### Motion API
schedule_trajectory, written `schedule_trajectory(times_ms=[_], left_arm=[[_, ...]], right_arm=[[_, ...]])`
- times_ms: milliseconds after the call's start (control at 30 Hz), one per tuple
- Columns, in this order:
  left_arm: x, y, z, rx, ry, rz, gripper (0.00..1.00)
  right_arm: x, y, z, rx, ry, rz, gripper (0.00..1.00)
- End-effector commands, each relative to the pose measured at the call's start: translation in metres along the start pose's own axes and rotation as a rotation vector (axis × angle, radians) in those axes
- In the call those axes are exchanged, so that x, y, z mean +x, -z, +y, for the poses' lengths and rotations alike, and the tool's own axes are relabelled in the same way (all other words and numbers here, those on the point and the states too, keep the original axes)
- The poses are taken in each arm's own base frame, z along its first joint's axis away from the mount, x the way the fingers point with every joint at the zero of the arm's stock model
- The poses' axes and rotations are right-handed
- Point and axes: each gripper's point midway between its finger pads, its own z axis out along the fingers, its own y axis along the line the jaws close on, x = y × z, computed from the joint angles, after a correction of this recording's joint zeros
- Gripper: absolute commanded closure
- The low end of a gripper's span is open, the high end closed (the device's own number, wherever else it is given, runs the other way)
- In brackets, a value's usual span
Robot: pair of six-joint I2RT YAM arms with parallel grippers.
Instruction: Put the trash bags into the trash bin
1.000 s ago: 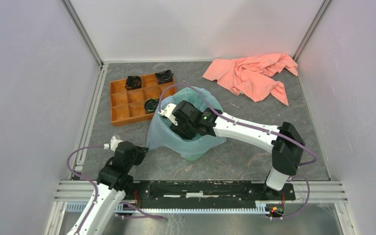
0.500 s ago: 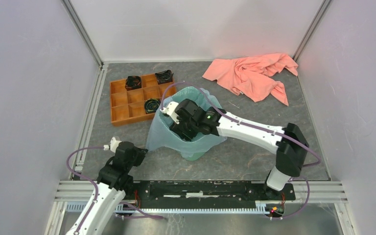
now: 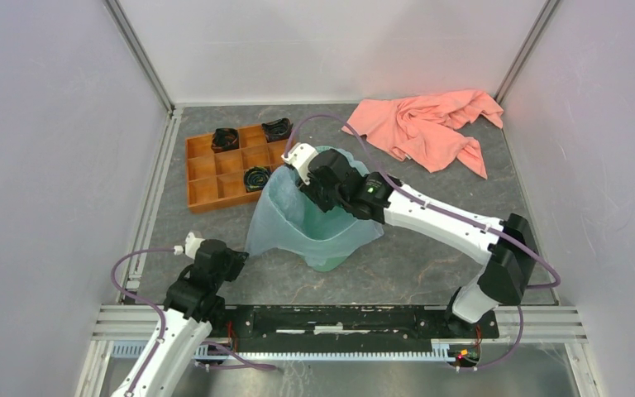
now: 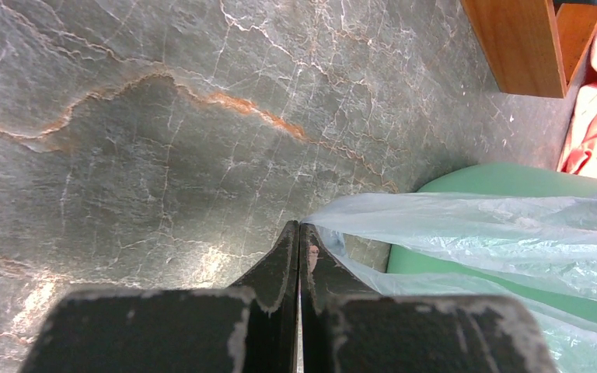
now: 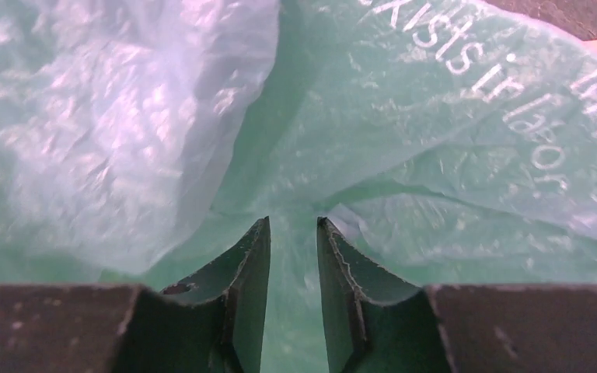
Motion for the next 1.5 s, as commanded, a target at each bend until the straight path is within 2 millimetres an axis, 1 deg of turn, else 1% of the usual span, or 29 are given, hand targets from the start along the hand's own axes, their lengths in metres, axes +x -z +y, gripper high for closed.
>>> schedule_trajectory(times_ms=[0,100,133,233,300,367,433,533,567,600,667,733,833,967,1033,1133,1267,1400,1467], left_arm=[[-0.007,0.004,0.002,-0.028,0.032,-0.026,0.98],[0.001,0.005,0.003,-0.021,0.038,0.012,0.98],[0.003,0.005,0.004,-0.021,0.046,0.016,0.98],[0.001,0.006,0.003,-0.01,0.072,0.007,0.98],[-0.004,0.008,-0.003,0.001,0.075,-0.011,0.98],[-0.012,0.011,-0.007,0.0,0.06,-0.04,0.98],[-0.015,0.011,-0.009,-0.006,0.042,-0.053,0.98],[-0.015,0.007,-0.007,-0.028,0.049,-0.051,0.98],[-0.014,0.006,-0.008,-0.026,0.048,-0.048,0.98],[-0.014,0.005,-0.01,-0.02,0.044,-0.048,0.98],[-0.016,0.003,-0.013,-0.009,0.018,-0.055,0.98],[-0.019,0.003,-0.013,-0.015,0.004,-0.067,0.98],[-0.02,0.005,-0.017,-0.004,0.005,-0.068,0.98],[-0.022,0.008,-0.023,0.013,0.019,-0.071,0.98],[-0.024,0.008,-0.022,0.007,0.018,-0.083,0.97],[-0.026,0.009,-0.022,0.005,0.019,-0.09,0.95],[-0.025,0.006,-0.018,0.003,0.016,-0.093,0.94],[-0.023,0.006,-0.019,0.016,0.017,-0.089,0.94],[-0.025,0.008,-0.022,0.026,0.007,-0.093,0.94]], right_arm=[[-0.006,-0.033,0.005,0.015,-0.076,-0.097,0.67],[0.004,-0.051,0.01,0.017,-0.099,-0.117,0.68],[0.004,-0.055,0.01,0.024,-0.096,-0.121,0.69],[-0.005,-0.06,-0.004,0.084,-0.051,-0.109,0.68],[-0.015,-0.058,-0.011,0.109,-0.013,-0.078,0.69],[-0.017,-0.052,-0.009,0.085,0.0,-0.078,0.68],[-0.019,-0.036,-0.006,0.051,-0.006,-0.099,0.66],[-0.021,-0.008,-0.001,-0.002,-0.028,-0.122,0.51],[-0.021,0.001,0.003,-0.034,-0.035,-0.131,0.49],[-0.019,0.006,0.01,-0.076,-0.033,-0.137,0.47],[-0.004,0.007,0.027,-0.163,-0.02,-0.133,0.43],[0.023,-0.002,0.031,-0.173,-0.001,-0.077,0.37],[0.047,-0.017,0.035,-0.177,0.009,0.009,0.33],[0.058,-0.039,0.042,-0.184,0.01,0.044,0.32],[0.064,-0.051,0.04,-0.164,0.023,0.089,0.32],[0.082,-0.065,0.04,-0.148,0.037,0.159,0.32],[0.098,-0.075,0.046,-0.161,0.018,0.175,0.32],[0.103,-0.085,0.059,-0.208,-0.021,0.195,0.32],[0.104,-0.087,0.06,-0.208,-0.031,0.224,0.33]])
